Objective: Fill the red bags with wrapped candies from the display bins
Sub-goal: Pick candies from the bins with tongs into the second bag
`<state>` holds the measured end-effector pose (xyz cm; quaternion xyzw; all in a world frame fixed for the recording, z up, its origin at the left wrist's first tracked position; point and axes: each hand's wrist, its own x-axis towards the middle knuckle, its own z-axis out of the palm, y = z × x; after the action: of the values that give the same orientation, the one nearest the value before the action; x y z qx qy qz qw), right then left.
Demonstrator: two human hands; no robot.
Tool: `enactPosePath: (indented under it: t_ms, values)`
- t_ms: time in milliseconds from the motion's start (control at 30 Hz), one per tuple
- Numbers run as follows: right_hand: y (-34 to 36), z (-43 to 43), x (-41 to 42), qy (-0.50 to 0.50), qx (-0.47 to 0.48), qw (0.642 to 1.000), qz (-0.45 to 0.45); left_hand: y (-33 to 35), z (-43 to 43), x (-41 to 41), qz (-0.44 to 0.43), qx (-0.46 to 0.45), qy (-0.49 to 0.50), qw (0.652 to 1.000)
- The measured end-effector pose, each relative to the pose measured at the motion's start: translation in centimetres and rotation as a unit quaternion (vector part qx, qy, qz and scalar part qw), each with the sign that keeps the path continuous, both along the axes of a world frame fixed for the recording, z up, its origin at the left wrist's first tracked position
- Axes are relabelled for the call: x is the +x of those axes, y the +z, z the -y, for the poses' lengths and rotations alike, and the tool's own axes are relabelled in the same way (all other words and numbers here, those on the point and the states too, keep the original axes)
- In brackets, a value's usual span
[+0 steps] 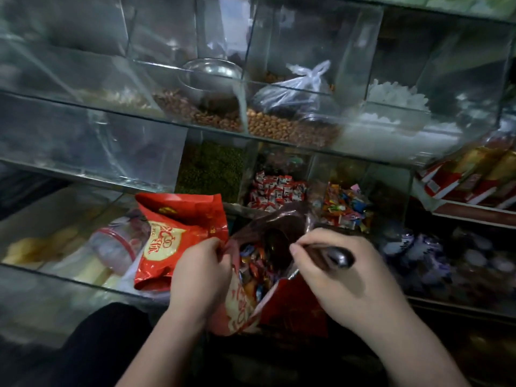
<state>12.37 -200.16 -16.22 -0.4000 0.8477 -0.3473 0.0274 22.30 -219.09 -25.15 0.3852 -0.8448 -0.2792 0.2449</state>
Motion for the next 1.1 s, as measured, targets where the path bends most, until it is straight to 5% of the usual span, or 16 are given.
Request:
enactPosePath:
  t_ms: [200, 400, 567, 667, 867, 1100]
  values:
    - [-5.5, 2.3, -0.9, 0.028, 0.024, 0.999, -0.038, -1.2, -0.1, -1.1, -0.084, 0.018, 0.002, 0.996]
    - [-7.1, 2.8, -0.3, -0.003, -0.04, 0.997, 0.07, -2.1, 0.1, -1.7, -0.119, 0.034, 0.008, 0.992]
    - [-7.2, 3.1, -1.1, -0.193, -0.135, 0.958, 0.165, -1.5, 1.2, -2.2, -0.115, 0.019, 0.012, 0.993]
    - [-6.3, 2.2, -0.9, -0.182, -0.205, 0.95, 0.153, -1.2, 1.4, -2.3, -0.105, 0.001, 0.015, 0.994]
    - [-6.0, 2.0, -1.2, -0.206, -0.201, 0.923, 0.255, -1.1, 0.5, -2.1, -0.106, 0.001, 0.013, 0.994]
    - [-5.0, 0.5, -1.2, -0.204, -0.224, 0.926, 0.227, 1.2, -1.8, -1.0, -0.208, -0.112, -0.033, 0.971]
